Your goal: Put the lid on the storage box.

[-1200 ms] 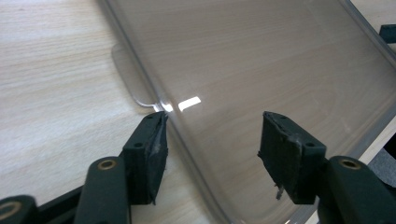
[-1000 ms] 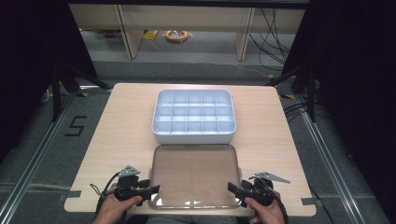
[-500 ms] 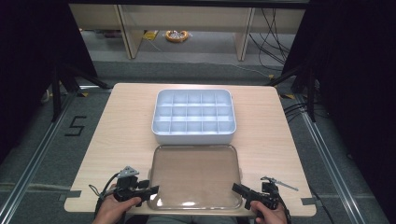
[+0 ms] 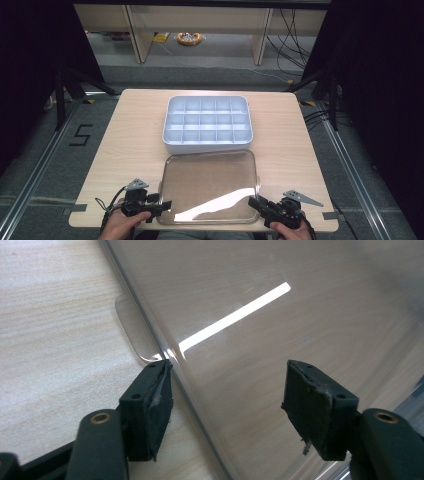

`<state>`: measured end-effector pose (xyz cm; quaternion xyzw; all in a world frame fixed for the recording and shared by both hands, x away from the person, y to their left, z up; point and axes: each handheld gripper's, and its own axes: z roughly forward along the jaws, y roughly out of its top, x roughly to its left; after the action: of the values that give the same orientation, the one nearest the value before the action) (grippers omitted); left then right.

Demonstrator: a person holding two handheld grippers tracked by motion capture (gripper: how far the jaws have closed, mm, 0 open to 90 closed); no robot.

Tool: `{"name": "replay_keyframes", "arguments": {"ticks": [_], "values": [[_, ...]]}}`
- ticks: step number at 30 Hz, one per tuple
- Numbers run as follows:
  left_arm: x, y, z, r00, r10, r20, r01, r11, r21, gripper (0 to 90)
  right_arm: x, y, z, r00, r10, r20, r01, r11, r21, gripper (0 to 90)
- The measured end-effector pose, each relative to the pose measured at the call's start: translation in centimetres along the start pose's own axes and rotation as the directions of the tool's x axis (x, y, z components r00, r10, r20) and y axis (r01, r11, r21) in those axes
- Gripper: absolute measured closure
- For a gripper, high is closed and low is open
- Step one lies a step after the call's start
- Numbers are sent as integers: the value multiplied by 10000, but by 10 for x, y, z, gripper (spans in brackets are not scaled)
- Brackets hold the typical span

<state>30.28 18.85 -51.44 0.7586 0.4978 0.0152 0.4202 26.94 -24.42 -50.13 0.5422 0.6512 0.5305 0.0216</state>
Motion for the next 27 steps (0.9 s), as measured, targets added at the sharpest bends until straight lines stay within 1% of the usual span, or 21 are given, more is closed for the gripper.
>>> {"name": "replay_keyframes", "arguments": {"ticks": [1,3,4,5,7,8,10,12,14,15,16,17,18,19,20,22,23,24,25,26,27], "values": [[0,0,0,10000,-3,13,3,10000,33,310,1,1,-2,9996,-234,-142,234,9997,-65,622],[-1,1,1,10000,-42,13,42,10000,0,303,4,1,-4,9997,-143,-183,142,9999,-38,622],[-1,1,1,10000,-65,-13,65,10000,-16,303,1,2,-3,9980,-622,-125,620,9979,-169,622],[-1,1,1,10000,-58,-24,58,10000,-10,303,4,2,-5,9982,-530,-292,529,9986,-59,623],[0,1,0,10000,-89,-19,89,10000,12,303,5,2,-6,9984,-460,-314,458,9989,-50,623],[0,1,0,9999,-149,-25,149,9999,-18,303,4,3,-7,9957,-847,-373,841,9963,-170,624],[1,1,0,9998,-190,-3,190,9998,5,302,3,3,-6,9954,-889,-361,880,9958,-255,625],[1,1,0,9996,-270,62,269,9996,26,294,4,3,-8,9941,-948,-529,939,9954,-199,625],[1,1,0,9994,-330,48,330,9994,-44,284,6,3,-9,9934,-1054,-461,1047,9943,-178,625],[1,1,0,9993,-361,44,362,9993,-70,272,6,2,-9,9909,-1297,-372,1288,9913,-268,626],[1,2,1,9992,-397,79,397,9992,-68,259,6,2,-8,9885,-1451,-431,1435,9889,-381,628],[1,2,1,9990,-436,124,436,9990,-58,247,9,1,-12,9918,-1138,-584,1127,9934,-211,629],[1,2,1,9990,-436,124,436,9990,-58,245,9,1,-12,9918,-1138,-584,1127,9934,-211,629],[1,2,1,9992,-387,122,388,9992,-66,245,10,1,-13,9927,-985,-695,976,9951,-156,629],[1,2,1,9992,-387,141,388,9992,-60,244,8,1,-12,9885,-1340,-693,1320,9907,-324,629],[3,2,0,9982,-531,266,532,9986,-26,244,8,1,-12,9880,-1380,-691,1360,9901,-341,629],[4,2,0,9979,-580,290,581,9983,-37,245,9,1,-13,9899,-1278,-616,1274,9918,-107,629],[4,2,0,9983,-547,201,548,9985,-45,246,8,1,-13,9864,-1472,-725,1454,9889,-296,629],[4,2,-1,9994,-335,22,335,9994,-12,246,8,1,-13,9864,-1472,-725,1454,9889,-296,629],[4,2,-1,9996,-278,3,278,9996,-4,230,7,1,-13,9853,-1577,-654,1555,9871,-382,629],[3,2,-1,9991,-416,23,416,9991,-37,230,7,1,-13,9853,-1577,-654,1555,9871,-382,629]]}}
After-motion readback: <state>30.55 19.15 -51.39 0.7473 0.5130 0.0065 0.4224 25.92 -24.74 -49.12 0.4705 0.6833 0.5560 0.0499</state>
